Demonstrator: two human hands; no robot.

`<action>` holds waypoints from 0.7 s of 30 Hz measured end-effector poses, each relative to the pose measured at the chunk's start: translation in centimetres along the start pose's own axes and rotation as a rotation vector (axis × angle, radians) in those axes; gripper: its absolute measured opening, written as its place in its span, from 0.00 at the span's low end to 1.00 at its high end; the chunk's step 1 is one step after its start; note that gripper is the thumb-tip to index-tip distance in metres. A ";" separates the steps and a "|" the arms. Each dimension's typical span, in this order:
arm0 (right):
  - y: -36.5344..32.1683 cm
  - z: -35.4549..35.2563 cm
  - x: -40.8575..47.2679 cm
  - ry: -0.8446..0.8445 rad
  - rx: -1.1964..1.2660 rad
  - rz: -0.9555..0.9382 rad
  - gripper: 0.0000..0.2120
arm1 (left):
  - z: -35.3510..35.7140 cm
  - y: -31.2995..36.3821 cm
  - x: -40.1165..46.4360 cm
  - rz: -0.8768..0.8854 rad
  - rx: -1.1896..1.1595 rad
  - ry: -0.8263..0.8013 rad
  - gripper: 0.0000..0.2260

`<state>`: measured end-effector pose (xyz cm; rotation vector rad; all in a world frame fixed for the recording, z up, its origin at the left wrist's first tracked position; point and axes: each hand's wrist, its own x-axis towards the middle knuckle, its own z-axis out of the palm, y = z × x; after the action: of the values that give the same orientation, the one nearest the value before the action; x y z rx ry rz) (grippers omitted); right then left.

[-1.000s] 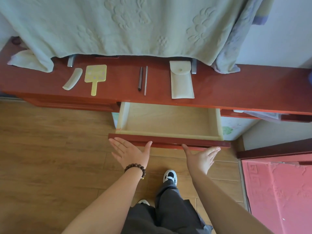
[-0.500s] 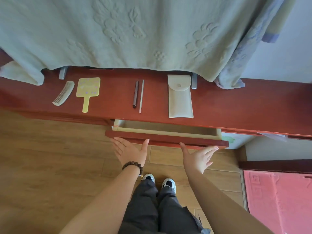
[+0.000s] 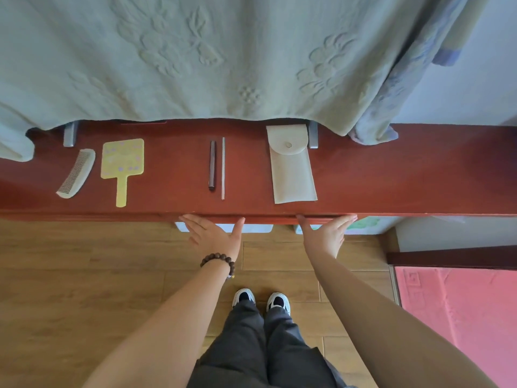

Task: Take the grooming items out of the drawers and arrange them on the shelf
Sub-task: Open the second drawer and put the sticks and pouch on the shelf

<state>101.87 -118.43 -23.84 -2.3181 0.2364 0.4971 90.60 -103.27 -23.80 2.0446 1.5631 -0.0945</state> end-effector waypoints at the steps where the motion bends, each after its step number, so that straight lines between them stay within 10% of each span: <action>1: -0.1 0.1 0.1 0.000 0.000 0.002 0.58 | 0.0 0.0 0.1 0.000 -0.007 -0.001 0.55; 21: 0.7 -4.8 -1.5 0.015 0.003 -0.019 0.40 | -2.0 -0.9 -3.3 0.301 0.246 -0.088 0.39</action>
<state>101.65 -122.29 -20.47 -2.3195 0.2222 0.4697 88.20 -105.06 -21.20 2.4089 1.2239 -0.2706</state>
